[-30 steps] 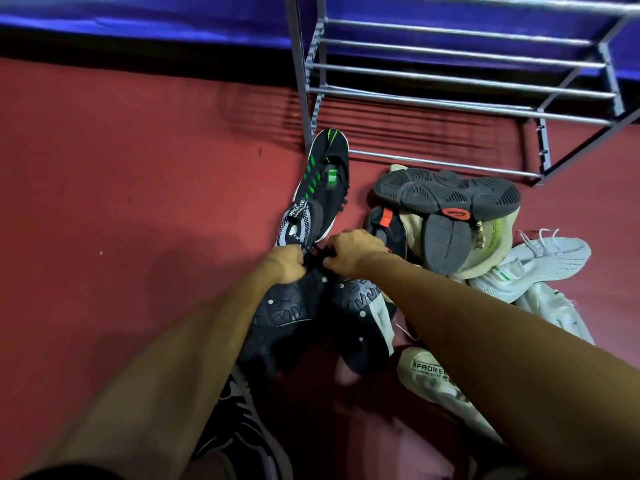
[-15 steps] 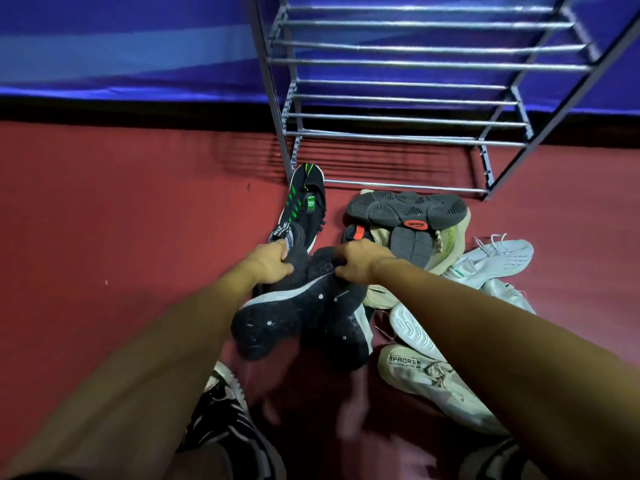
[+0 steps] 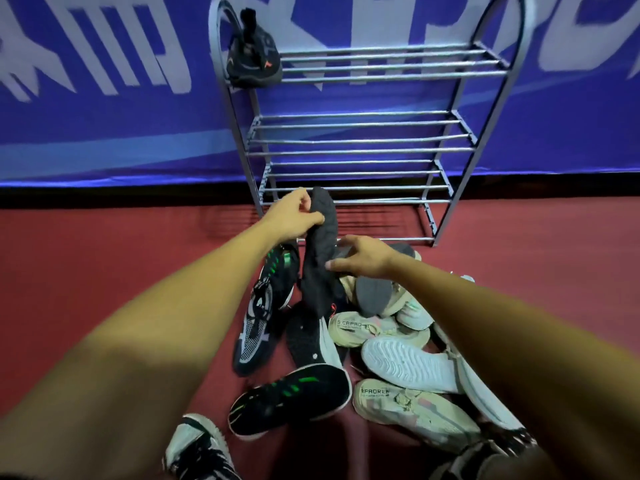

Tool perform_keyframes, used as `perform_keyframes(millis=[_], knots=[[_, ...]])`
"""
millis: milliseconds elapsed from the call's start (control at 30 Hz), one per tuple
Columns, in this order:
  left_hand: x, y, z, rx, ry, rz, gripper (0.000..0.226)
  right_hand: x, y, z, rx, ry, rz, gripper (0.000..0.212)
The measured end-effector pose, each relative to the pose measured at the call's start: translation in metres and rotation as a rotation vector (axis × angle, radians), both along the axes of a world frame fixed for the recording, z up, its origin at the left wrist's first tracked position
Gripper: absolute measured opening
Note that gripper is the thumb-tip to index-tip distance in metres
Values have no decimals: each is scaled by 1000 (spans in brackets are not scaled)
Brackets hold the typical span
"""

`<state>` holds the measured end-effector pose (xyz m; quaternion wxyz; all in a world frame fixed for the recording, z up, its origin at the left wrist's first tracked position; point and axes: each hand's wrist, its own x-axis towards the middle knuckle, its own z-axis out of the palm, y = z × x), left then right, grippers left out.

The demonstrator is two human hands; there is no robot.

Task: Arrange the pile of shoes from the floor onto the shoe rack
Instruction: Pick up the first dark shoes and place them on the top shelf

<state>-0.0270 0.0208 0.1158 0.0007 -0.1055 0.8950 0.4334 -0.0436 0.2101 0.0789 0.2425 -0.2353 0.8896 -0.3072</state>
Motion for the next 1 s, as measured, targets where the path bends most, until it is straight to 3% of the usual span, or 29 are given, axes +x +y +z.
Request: perform_keyframes(millis=[133,233,300,400,600,767,1000], knots=[[-11,24,35,18,88,71,34,2,6,32,-203,-71,-64,36],[-14,38,55,60,128,86,36,1,9,53,-220,-22,-101,30],[-14,44,66,141,130,43,33,1,13,62,-256,-35,-127,32],[-13,45,79,249,130,-79,17,6,21,76,-405,-106,-176,12],[-3,22,77,86,21,-187,30,3,33,84,-406,-176,-274,23],[-2,7,66,65,-14,-102,17,-6,34,84,-399,-168,-313,24],[0,9,58,-54,-151,-201,12,-13,33,82,-387,-154,-339,8]])
